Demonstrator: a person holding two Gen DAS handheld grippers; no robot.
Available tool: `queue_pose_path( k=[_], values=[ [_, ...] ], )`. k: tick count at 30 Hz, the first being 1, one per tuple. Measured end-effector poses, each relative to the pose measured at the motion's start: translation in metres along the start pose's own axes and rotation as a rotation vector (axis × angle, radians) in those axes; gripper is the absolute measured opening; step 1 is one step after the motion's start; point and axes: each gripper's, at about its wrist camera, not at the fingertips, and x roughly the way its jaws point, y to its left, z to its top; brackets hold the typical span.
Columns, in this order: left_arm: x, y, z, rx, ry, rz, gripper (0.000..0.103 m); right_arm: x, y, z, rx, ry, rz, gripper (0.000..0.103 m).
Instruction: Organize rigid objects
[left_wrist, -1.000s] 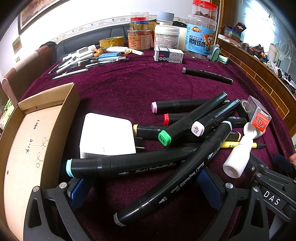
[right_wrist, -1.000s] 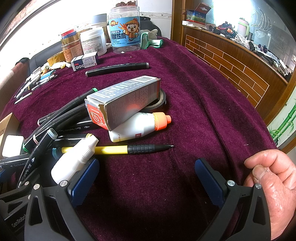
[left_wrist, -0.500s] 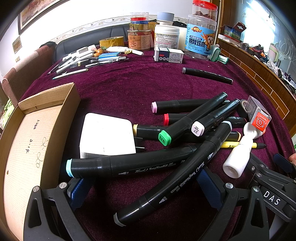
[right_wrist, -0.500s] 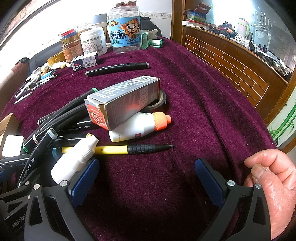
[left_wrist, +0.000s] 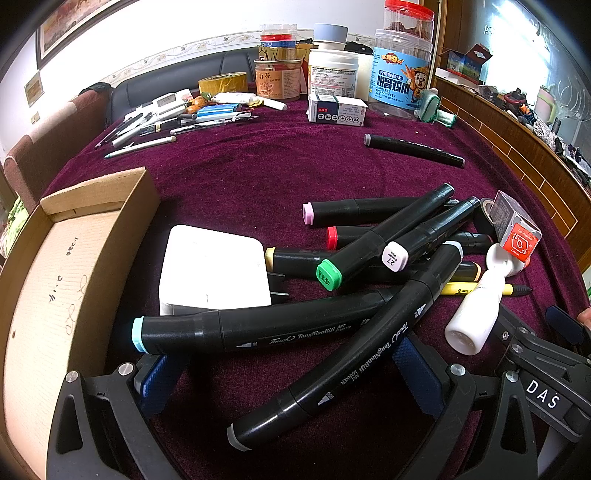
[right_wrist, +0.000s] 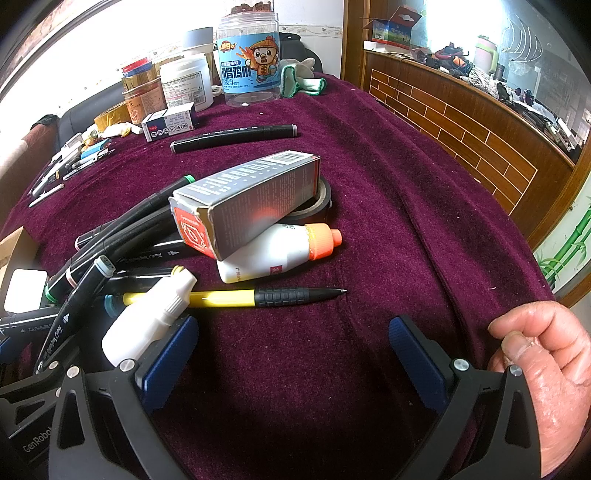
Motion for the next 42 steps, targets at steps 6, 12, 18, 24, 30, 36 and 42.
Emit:
queue_pose_path(
  k=[6, 12, 18, 24, 30, 36, 42],
  values=[
    [0.0000, 0.0001, 0.0000, 0.000, 0.000, 0.000, 0.103, 0.0001, 0.0000, 0.0000, 0.000, 0.000, 0.000, 0.102],
    [0.0000, 0.0000, 0.0000, 0.000, 0.000, 0.000, 0.103, 0.0002, 0.0001, 0.0000, 0.000, 0.000, 0.000, 0.102],
    [0.0000, 0.0001, 0.0000, 0.000, 0.000, 0.000, 0.103, 0.0003, 0.0000, 0.0001, 0.000, 0.000, 0.000, 0.102],
    [-0.0004, 0.0010, -0.0006, 0.015, 0.006, -0.010, 0.103, 0.0004, 0.0002, 0.0001, 0.000, 0.000, 0.000, 0.102],
    [-0.0014, -0.0008, -0.0039, 0.022, 0.004, -0.017, 0.103, 0.0004, 0.0003, 0.0000, 0.000, 0.000, 0.000, 0.102],
    [-0.0020, -0.0006, -0.0053, 0.021, 0.003, -0.017, 0.103, 0.0004, 0.0001, -0.0001, 0.000, 0.000, 0.000, 0.102],
    [-0.0020, -0.0006, -0.0053, 0.021, 0.003, -0.016, 0.103, 0.0003, 0.0001, -0.0001, 0.000, 0.000, 0.000, 0.102]
  ],
)
